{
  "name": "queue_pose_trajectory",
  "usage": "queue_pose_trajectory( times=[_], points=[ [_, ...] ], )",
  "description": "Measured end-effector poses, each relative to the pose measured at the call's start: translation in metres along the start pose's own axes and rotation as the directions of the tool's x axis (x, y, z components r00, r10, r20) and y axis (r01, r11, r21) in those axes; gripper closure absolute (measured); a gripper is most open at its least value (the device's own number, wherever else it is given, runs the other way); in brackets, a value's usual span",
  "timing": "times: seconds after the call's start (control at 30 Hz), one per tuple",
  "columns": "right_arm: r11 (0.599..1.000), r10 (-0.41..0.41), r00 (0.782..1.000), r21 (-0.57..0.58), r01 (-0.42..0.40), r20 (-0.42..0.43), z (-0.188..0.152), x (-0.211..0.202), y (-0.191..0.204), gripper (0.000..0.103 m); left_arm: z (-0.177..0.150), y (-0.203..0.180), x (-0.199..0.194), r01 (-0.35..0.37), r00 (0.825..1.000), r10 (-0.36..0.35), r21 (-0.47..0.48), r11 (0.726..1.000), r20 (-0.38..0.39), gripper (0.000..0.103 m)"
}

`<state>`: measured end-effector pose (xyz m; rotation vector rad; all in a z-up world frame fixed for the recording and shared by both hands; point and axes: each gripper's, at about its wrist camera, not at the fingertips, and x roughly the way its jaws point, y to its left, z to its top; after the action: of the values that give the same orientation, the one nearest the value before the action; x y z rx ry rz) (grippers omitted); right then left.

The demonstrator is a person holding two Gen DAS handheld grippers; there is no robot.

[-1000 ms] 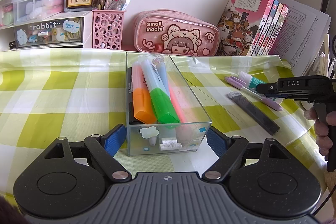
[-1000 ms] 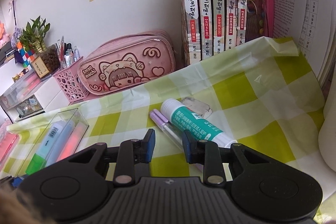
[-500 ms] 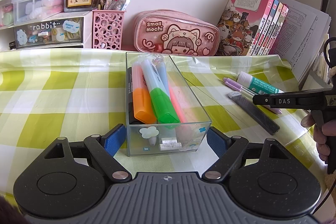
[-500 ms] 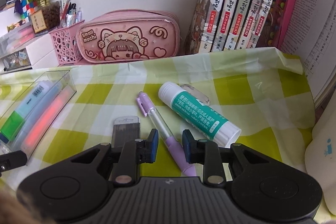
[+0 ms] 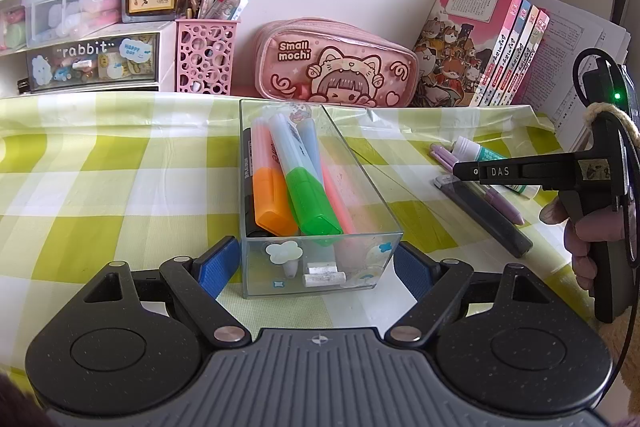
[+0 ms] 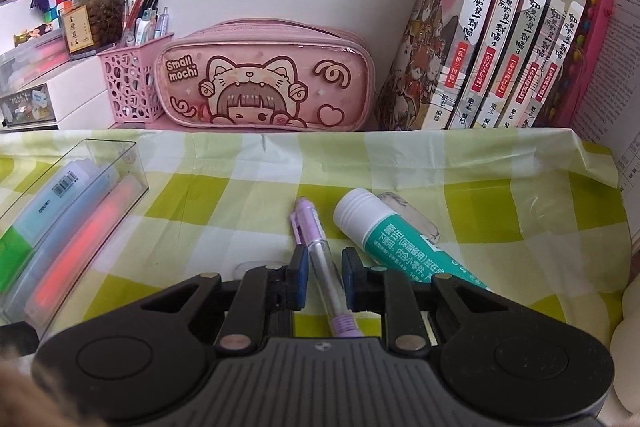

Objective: Organize stationery
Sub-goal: 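Grasp the lavender pen with the right gripper and lift it, then carry the lavender pen over the clear box, lower it inside, open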

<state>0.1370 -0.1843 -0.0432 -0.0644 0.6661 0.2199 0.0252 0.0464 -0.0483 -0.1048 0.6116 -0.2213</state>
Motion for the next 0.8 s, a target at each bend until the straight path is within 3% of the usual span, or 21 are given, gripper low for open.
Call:
queue_pose_trajectory(
  times=[0.2,0.4,0.67,0.8],
  points=[
    [0.986,0.045,0.999,0.163,-0.044,-0.005,0.0,-0.004,-0.013,0.056,0.0,0.0,0.0,0.002,1.0,-0.002,-0.001,1.0,0.0,0.021],
    [0.928,0.13,0.991,0.353,-0.12,-0.006,-0.002,-0.005,-0.032,0.056,0.0,0.001,0.0,0.003,1.0,-0.003,-0.002,1.0,0.001,0.021],
    [0.813,0.24,0.97,0.539,-0.219,0.032,-0.004,-0.006,-0.045,0.056,0.0,0.001,0.0,0.0,1.0,0.0,0.002,1.0,-0.001,0.021],
    [0.722,0.335,0.939,0.619,-0.308,0.076,0.0,-0.008,-0.042,0.056,0.0,0.001,0.0,0.0,1.0,0.0,0.002,1.0,-0.002,0.021]
  ],
)
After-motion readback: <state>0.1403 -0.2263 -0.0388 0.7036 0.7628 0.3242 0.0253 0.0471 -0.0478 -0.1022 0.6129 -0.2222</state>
